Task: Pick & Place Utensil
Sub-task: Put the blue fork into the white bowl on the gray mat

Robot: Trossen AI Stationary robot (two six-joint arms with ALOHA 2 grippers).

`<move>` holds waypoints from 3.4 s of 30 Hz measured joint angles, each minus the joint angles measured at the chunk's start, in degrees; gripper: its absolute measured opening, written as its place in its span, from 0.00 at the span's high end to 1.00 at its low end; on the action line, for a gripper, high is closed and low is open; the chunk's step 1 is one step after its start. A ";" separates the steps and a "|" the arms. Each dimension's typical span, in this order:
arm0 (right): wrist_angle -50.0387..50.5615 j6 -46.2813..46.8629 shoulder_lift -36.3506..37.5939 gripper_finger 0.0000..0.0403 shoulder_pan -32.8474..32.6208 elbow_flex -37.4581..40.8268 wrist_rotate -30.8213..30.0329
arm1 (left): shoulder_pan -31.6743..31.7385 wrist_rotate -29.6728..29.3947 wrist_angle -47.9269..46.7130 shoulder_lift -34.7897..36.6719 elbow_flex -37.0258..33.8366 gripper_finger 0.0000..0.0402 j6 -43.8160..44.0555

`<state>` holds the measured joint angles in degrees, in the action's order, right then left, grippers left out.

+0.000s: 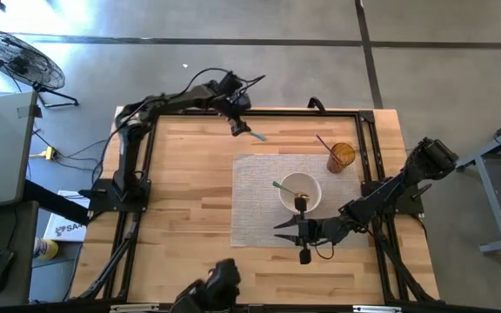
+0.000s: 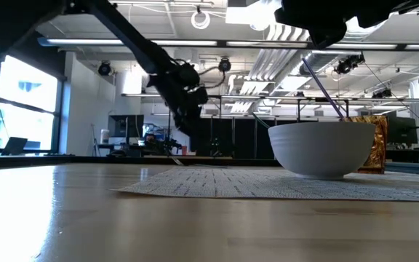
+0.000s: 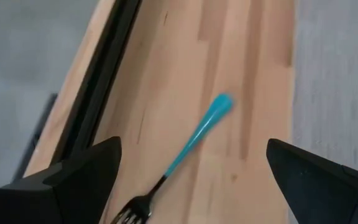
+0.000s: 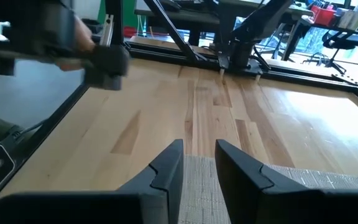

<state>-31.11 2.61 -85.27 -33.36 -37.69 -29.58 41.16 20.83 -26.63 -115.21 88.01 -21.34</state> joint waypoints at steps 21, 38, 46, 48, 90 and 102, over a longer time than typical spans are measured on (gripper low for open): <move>0.46 -1.14 0.00 0.78 3.81 0.00 1.07 | 1.22 -4.93 -10.11 -11.46 10.86 0.01 -11.72; 0.42 -0.94 0.00 0.78 4.13 0.00 3.41 | -1.10 -8.53 -13.24 -13.72 10.77 0.35 -17.52; 0.44 0.06 0.00 0.78 4.13 0.00 3.41 | -2.10 -8.56 -14.30 -13.72 10.71 0.63 -17.46; 0.44 0.11 0.00 0.78 4.13 0.00 3.41 | -2.21 -8.86 -14.50 -13.72 10.70 0.68 -17.42; 3.99 1.88 2.01 0.78 -0.32 0.00 -7.49 | -8.06 -9.59 -33.51 -3.10 9.54 0.99 3.18; 10.86 6.41 4.02 0.78 -4.68 -0.02 -17.82 | -20.23 -15.77 -19.14 13.93 -9.89 0.99 14.09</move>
<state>-20.25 9.02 -81.25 -38.04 -37.71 -47.41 20.93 5.06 -45.77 -101.27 78.12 -7.25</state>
